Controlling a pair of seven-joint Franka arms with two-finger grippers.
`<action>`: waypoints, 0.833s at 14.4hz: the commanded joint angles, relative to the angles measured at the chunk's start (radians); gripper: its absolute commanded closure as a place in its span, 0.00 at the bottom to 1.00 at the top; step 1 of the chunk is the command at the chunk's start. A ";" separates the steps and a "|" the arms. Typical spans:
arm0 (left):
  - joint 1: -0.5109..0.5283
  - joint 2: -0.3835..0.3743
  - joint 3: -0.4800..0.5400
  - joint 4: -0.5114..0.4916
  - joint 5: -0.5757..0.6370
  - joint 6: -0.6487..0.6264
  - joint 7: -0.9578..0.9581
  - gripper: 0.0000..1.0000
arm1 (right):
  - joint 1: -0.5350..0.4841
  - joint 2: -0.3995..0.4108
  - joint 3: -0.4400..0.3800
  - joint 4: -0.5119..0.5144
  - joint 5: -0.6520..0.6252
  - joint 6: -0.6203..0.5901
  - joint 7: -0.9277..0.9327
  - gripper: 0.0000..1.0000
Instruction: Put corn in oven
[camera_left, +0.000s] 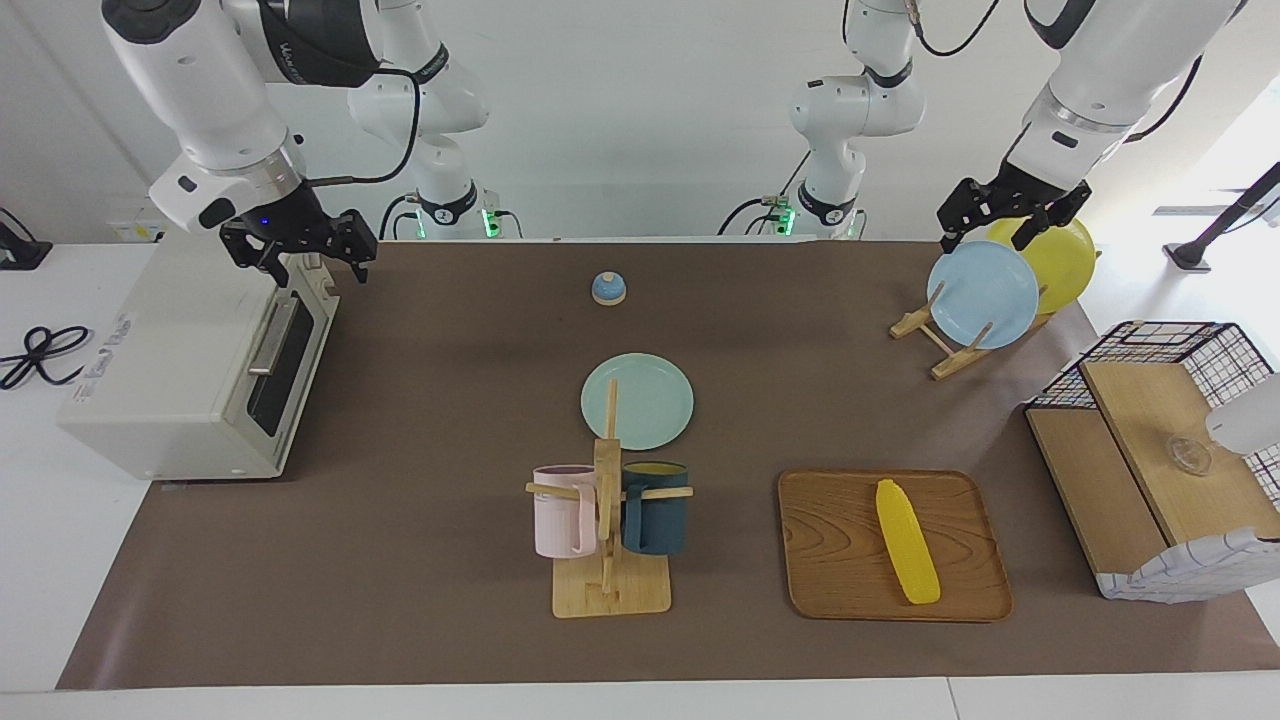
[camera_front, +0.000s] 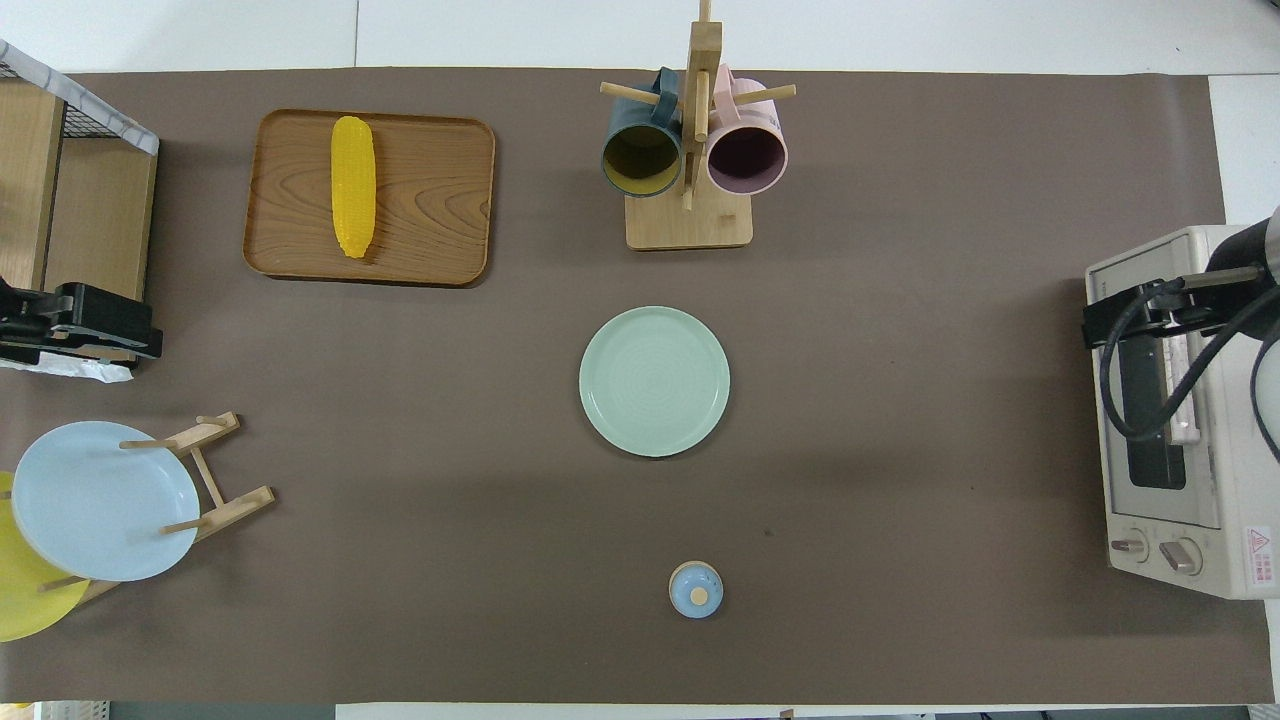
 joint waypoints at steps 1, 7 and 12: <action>-0.009 -0.001 0.008 0.005 0.003 -0.003 -0.004 0.00 | -0.013 -0.008 -0.002 -0.004 0.028 -0.010 0.013 0.00; -0.007 0.001 0.008 0.005 0.003 0.000 -0.004 0.00 | -0.062 -0.045 -0.005 -0.093 0.027 0.066 -0.103 0.38; -0.015 0.011 0.006 -0.005 0.003 0.056 -0.012 0.00 | -0.150 -0.141 -0.006 -0.341 0.027 0.266 -0.206 1.00</action>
